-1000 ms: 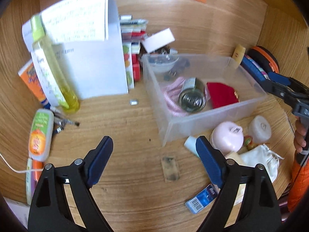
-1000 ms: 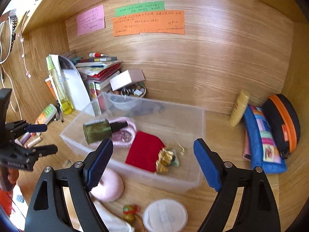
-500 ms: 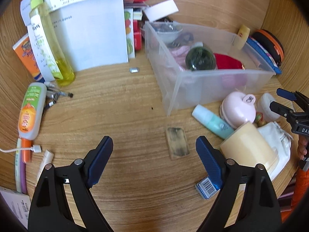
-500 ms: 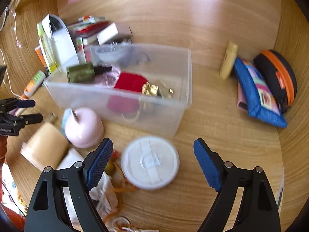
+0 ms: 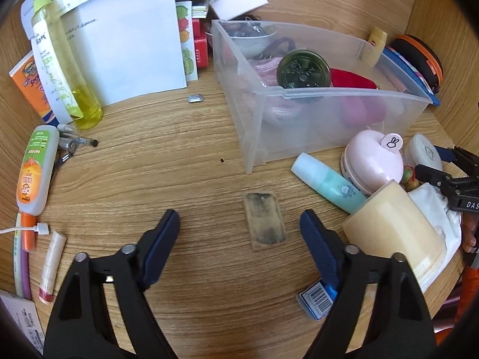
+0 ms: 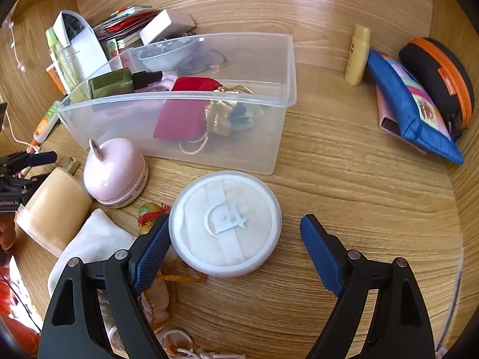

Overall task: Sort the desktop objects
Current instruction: 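Grasp the beige tile with the left gripper while right grasps white round container, then place the beige tile and white container into the clear box and release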

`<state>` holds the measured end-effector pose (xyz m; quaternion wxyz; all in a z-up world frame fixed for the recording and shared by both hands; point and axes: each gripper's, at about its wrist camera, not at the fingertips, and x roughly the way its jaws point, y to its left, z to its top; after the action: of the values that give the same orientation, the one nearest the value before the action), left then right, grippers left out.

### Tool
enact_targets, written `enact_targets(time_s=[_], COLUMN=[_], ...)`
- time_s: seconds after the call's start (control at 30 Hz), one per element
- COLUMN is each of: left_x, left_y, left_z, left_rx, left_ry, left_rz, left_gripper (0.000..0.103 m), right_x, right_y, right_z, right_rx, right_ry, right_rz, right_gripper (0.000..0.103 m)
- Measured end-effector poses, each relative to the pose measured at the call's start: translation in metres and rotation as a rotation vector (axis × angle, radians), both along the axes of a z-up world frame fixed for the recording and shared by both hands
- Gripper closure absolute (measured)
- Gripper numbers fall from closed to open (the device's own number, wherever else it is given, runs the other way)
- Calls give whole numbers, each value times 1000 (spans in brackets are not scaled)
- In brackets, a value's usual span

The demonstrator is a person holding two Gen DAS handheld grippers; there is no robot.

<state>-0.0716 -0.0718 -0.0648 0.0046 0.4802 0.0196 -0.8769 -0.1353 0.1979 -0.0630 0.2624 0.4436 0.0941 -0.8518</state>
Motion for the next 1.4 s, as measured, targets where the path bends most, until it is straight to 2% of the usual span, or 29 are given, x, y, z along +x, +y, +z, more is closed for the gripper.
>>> enact_targets(time_s=[0.13,0.23,0.37,0.43,0.5,0.53,0.97,1.4], left_x=[-3,-3,-3,-3,-3,-4,5,14], left_y=[5,8,9,9,9,9,-7,-19], left_z=[-2,-2,2,2,2,2,12,55], left_rx=[-13,-31,-51,-56,-58,-60,-43,-35], left_ry=[3,23,50,54,58,59,92,211], left_rz=[-4,-15,-8,-5,-5,-6,55,105], left_gripper=[31,38,58,64,77,79,80,80], right_x=[2,3,4,4,4,4,-2,-2], right_y=[-3,-7,-9,-10,-9,-8,21,32], right_z=[0,1,2,2,3,3,32,80], right_rx=[6,17,15,17,13,11,-75,-130], right_ry=[11,24,32,35,33,34,81,188], right_rz=[14,29,46,47,47,45,-39,-60], right_gripper=[24,30,40,40,40,40,40,40])
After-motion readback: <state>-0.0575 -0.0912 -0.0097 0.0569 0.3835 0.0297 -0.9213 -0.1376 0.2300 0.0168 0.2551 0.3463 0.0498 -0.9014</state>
